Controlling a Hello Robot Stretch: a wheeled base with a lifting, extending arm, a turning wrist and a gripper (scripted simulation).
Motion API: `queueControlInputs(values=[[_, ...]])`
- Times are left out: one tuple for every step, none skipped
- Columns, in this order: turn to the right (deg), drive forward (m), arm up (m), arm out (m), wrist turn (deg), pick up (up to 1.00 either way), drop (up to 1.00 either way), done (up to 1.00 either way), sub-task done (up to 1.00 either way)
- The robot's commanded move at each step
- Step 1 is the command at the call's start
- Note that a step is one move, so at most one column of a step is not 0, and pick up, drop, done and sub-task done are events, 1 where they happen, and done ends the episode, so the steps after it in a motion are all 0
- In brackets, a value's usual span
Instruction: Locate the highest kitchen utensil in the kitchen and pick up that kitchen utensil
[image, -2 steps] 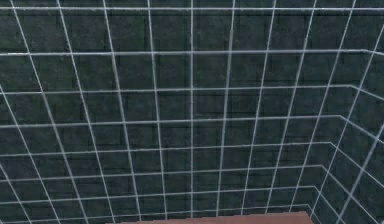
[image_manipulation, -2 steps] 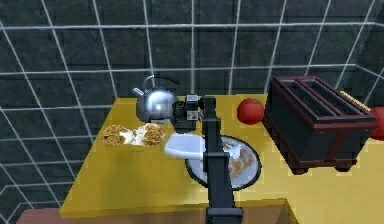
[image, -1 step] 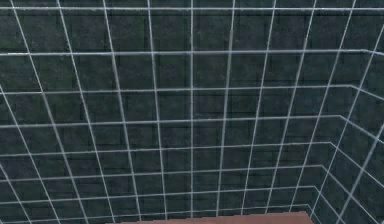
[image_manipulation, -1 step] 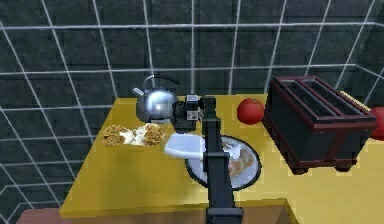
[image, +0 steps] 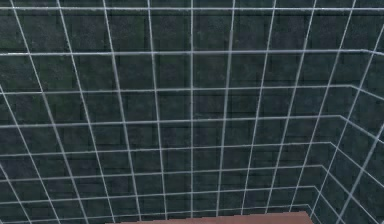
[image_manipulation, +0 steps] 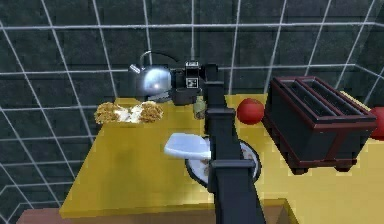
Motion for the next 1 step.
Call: queueControlInputs(values=[[0.0,0.00,0.00,0.00,0.0,0.00,0.00,1.00,0.00]])
